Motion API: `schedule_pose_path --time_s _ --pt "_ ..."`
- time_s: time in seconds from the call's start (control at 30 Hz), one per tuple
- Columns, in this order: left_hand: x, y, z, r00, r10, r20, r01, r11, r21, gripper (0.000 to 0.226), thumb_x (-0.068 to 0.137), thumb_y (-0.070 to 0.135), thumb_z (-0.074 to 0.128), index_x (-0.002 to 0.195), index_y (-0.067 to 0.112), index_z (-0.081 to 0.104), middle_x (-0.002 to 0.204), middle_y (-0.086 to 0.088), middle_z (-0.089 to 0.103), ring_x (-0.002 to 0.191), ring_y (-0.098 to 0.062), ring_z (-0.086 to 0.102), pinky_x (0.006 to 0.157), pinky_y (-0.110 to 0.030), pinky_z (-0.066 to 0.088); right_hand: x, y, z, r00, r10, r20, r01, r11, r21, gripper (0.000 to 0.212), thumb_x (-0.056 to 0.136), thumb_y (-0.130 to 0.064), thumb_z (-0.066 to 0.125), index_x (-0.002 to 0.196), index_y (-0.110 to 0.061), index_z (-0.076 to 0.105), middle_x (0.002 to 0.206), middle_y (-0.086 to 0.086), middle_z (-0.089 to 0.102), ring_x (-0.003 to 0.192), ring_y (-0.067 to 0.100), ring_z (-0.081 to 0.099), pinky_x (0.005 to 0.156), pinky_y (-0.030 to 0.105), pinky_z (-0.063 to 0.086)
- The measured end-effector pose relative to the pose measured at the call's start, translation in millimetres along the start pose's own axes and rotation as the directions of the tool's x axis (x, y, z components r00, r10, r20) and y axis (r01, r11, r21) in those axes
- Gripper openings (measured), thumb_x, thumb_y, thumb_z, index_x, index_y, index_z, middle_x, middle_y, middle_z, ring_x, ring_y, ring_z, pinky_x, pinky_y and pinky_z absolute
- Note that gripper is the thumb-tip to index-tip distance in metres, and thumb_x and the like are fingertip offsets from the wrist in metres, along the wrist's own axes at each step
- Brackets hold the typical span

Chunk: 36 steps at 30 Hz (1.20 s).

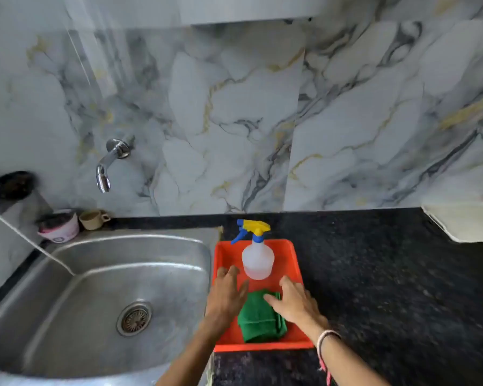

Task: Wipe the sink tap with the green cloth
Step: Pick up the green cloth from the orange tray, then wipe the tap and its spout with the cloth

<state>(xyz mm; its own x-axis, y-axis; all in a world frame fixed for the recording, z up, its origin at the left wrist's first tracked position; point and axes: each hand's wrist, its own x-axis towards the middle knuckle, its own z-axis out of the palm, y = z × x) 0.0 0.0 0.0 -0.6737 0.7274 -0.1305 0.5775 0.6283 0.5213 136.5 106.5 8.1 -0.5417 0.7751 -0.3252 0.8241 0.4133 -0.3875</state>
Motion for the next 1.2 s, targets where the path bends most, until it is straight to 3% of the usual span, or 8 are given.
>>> schedule_pose_path --time_s 0.2,0.37,0.43,0.67,0.83,0.97,1.07,1.2 --pt "2 -11 32 0.932 -0.251 0.263 0.308 0.928 -0.207 0.027 0.097 0.026 0.069 0.114 0.011 0.053 0.117 -0.008 0.060 0.106 -0.025 0.060 0.097 -0.038 0.055 -4 -9 32 0.990 0.140 0.030 -0.143 0.981 0.127 0.070 0.080 -0.046 0.081 0.133 -0.014 0.047 0.130 0.012 0.064 0.120 0.034 0.064 0.091 0.040 0.056" --pt "6 -23 34 0.852 -0.304 0.427 0.517 0.623 -0.587 0.038 0.085 0.004 0.083 0.117 -0.007 0.067 0.111 -0.020 0.074 0.089 -0.029 0.072 0.079 -0.044 0.064 -1 5 39 0.977 0.175 0.120 -0.212 0.780 0.589 0.062 0.078 -0.004 0.086 0.132 0.000 0.056 0.111 0.013 0.070 0.101 0.027 0.069 0.080 0.028 0.059" --pt "-1 -23 19 0.855 -0.214 0.472 0.514 0.467 -0.720 0.029 0.084 -0.001 0.082 0.109 -0.002 0.068 0.107 -0.018 0.078 0.090 -0.027 0.075 0.085 -0.049 0.063 -9 5 30 0.971 0.134 0.196 -0.237 0.579 0.780 0.059 0.078 0.011 0.081 0.132 0.005 0.057 0.093 0.010 0.074 0.085 0.024 0.073 0.068 0.030 0.061" --pt "1 -26 -107 0.960 0.064 0.274 0.250 0.249 -0.936 0.037 0.073 0.001 0.084 0.101 0.010 0.062 0.094 -0.008 0.080 0.086 -0.023 0.078 0.066 -0.028 0.065 -30 -71 -32 0.984 -0.176 -0.013 0.059 0.260 0.964 0.042 0.075 -0.010 0.085 0.115 -0.018 0.075 0.119 0.014 0.078 0.110 0.031 0.075 0.102 0.055 0.056" --pt "12 -35 -198 0.992 0.110 0.069 0.024 0.371 -0.928 0.034 0.077 -0.004 0.085 0.093 0.007 0.057 0.088 -0.010 0.077 0.078 -0.021 0.074 0.062 -0.026 0.062 -28 -173 -44 0.933 -0.359 0.009 0.010 0.050 0.999 0.043 0.072 -0.041 0.085 0.111 -0.023 0.080 0.119 0.010 0.080 0.114 0.027 0.074 0.092 0.042 0.063" --pt "28 -67 -252 0.989 0.080 -0.124 -0.147 0.602 -0.785 0.035 0.073 0.004 0.092 0.089 -0.001 0.061 0.088 -0.018 0.076 0.079 -0.018 0.069 0.070 -0.030 0.057 -12 -247 -31 0.962 -0.274 0.008 -0.021 -0.045 0.999 0.048 0.086 -0.029 0.073 0.127 -0.006 0.067 0.126 0.027 0.072 0.118 0.042 0.069 0.094 0.050 0.061" --pt "53 -107 -290 0.965 0.077 -0.249 -0.221 0.749 -0.625 0.039 0.072 0.029 0.095 0.100 0.019 0.071 0.097 -0.002 0.073 0.080 -0.005 0.068 0.069 -0.020 0.058 8 -294 -13 0.983 -0.183 0.002 -0.028 -0.138 0.990 0.046 0.086 -0.023 0.073 0.128 -0.006 0.065 0.123 0.028 0.073 0.114 0.046 0.070 0.086 0.054 0.062" --pt "111 -169 -352 0.815 0.120 -0.567 -0.388 0.839 -0.382 0.037 0.088 0.042 0.076 0.117 0.022 0.065 0.113 0.004 0.068 0.103 -0.016 0.066 0.088 -0.036 0.059 40 -335 -6 0.987 -0.157 0.020 -0.057 -0.235 0.970 0.045 0.081 -0.008 0.072 0.126 -0.002 0.067 0.126 0.029 0.071 0.115 0.046 0.069 0.091 0.053 0.058"
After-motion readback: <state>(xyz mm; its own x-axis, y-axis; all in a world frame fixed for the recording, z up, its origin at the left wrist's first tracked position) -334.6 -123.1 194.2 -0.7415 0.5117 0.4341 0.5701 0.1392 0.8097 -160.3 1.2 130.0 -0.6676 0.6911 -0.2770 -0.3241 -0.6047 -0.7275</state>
